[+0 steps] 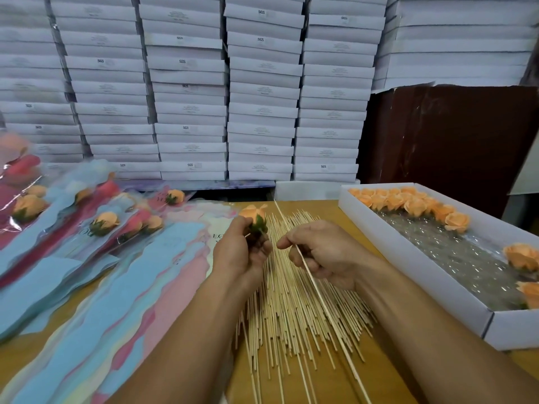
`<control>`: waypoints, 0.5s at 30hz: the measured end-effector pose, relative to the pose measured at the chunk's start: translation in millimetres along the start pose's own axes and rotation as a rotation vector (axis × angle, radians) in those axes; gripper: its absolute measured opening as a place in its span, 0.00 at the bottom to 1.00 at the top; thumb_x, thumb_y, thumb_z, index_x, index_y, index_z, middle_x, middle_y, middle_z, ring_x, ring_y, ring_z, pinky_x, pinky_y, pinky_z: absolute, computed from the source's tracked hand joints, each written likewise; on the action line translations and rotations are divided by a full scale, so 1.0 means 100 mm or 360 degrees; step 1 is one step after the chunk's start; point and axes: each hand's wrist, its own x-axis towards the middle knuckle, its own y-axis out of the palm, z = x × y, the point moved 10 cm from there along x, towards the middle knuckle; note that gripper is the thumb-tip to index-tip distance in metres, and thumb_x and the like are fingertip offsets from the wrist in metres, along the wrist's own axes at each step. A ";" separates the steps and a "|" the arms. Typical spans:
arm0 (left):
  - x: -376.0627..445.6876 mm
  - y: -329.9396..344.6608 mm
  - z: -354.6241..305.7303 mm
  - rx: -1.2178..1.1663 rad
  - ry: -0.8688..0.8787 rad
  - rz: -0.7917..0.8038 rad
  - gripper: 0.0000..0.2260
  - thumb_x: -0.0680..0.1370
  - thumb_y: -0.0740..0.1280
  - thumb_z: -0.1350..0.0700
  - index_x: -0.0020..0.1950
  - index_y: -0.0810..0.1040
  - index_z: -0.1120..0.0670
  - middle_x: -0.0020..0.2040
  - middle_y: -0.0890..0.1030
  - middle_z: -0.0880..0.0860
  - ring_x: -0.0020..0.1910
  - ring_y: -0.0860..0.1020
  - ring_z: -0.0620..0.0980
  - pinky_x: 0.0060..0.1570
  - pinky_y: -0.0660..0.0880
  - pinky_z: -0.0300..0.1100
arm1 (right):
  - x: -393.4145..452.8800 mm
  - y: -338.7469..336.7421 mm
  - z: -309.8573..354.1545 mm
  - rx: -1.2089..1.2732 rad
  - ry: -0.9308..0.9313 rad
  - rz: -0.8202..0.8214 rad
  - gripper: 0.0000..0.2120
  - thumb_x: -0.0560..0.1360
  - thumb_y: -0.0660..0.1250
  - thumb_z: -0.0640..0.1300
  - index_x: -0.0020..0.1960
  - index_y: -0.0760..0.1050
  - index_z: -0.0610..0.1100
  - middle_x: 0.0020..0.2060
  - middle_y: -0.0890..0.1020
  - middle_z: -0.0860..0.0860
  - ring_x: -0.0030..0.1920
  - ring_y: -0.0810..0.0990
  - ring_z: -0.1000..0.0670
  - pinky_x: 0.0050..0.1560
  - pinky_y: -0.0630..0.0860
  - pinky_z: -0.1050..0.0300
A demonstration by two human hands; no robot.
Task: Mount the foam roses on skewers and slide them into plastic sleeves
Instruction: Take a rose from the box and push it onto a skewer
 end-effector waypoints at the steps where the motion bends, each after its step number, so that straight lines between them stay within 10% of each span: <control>1: 0.01 0.00 0.01 -0.0104 -0.0054 0.0016 0.05 0.79 0.64 0.59 0.49 0.76 0.61 0.39 0.77 0.56 0.32 0.72 0.48 0.29 0.73 0.36 | -0.02 0.03 0.04 0.0045 -0.0031 0.0018 0.11 0.80 0.61 0.38 0.46 0.82 0.39 0.26 0.76 0.49 0.21 0.66 0.56 0.17 0.58 0.65; 15: 0.00 0.06 -0.10 -0.0613 -0.0227 0.0192 0.07 0.80 0.66 0.60 0.48 0.77 0.64 0.39 0.78 0.59 0.31 0.74 0.48 0.27 0.74 0.35 | -0.21 0.39 0.35 -0.0334 -0.0532 0.0185 0.24 0.83 0.55 0.39 0.73 0.69 0.61 0.19 0.70 0.50 0.19 0.67 0.55 0.26 0.69 0.64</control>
